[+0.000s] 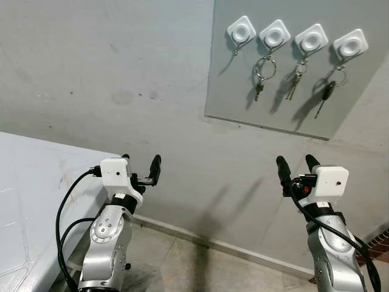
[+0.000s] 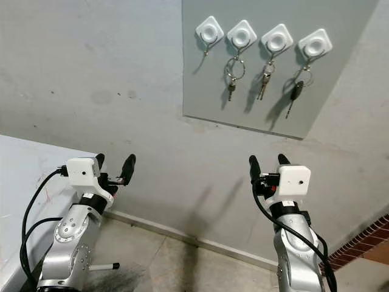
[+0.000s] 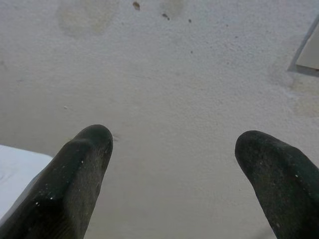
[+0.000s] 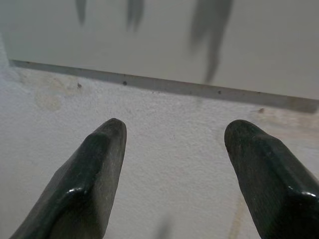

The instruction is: Hang keys on a hook

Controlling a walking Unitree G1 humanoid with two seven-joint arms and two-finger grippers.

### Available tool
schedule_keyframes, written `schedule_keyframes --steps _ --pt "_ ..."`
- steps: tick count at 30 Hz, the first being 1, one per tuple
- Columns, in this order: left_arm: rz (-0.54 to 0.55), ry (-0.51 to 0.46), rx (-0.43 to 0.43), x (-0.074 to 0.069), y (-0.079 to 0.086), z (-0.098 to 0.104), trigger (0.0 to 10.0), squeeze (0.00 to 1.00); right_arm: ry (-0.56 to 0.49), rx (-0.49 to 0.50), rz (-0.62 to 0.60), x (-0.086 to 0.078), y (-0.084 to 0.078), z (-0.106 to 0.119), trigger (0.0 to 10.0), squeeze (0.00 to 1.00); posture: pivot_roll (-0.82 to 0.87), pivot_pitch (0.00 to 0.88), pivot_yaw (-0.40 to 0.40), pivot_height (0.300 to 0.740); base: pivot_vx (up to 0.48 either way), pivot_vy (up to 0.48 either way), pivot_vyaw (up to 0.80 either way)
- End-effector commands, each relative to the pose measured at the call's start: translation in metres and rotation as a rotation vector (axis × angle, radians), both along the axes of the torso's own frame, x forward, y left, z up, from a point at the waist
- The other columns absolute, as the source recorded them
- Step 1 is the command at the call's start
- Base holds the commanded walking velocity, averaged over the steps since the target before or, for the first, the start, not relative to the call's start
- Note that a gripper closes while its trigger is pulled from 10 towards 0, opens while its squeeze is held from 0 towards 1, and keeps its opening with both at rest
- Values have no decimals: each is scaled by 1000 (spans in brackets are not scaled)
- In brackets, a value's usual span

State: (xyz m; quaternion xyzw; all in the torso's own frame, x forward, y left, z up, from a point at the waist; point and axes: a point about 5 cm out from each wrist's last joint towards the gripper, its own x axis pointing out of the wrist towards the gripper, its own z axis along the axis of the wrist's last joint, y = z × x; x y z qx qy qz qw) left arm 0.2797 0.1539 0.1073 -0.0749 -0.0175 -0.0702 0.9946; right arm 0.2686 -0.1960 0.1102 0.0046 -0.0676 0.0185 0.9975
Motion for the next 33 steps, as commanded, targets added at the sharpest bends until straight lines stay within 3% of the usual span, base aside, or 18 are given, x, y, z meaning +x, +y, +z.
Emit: schedule_keyframes --steps 1,33 --pt "11 -16 -5 3 0 7 10000 0 -18 6 18 3 3 8 10000 0 -34 0 -22 740 0 0 800" --pt "4 -26 -24 7 -5 12 10000 0 -12 8 39 1 3 12 10000 0 -39 0 -28 740 0 0 800"
